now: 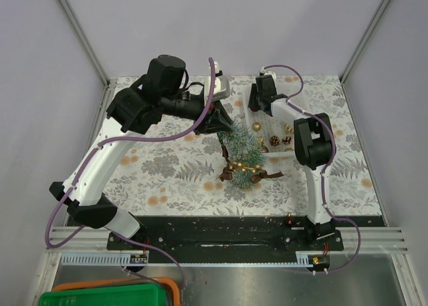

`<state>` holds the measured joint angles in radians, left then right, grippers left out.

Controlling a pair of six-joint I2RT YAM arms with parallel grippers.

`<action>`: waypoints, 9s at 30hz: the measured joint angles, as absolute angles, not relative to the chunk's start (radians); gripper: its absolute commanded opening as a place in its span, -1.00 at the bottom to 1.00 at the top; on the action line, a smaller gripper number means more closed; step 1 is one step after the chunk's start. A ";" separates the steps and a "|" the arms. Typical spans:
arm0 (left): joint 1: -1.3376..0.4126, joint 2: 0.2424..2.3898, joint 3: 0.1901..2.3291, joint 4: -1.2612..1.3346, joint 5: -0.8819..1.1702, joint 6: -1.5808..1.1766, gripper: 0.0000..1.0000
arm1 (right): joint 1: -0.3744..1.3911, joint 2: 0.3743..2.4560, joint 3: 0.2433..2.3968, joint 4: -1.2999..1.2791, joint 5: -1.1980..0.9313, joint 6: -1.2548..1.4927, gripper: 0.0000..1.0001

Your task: Decorate the small christmas tree

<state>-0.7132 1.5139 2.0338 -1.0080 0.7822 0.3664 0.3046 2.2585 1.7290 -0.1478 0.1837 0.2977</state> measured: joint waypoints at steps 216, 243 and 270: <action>-0.713 1.472 1.990 -0.992 0.819 0.366 -0.75 | 0.202 0.627 0.673 -0.131 -0.682 0.848 -0.06; -0.714 1.472 1.990 -0.992 0.819 0.366 -0.76 | 0.202 0.617 0.689 -0.323 -0.575 0.703 0.40; -0.714 1.472 1.990 -0.992 0.818 0.366 -0.76 | 0.202 0.644 0.772 -0.464 -0.444 0.589 0.35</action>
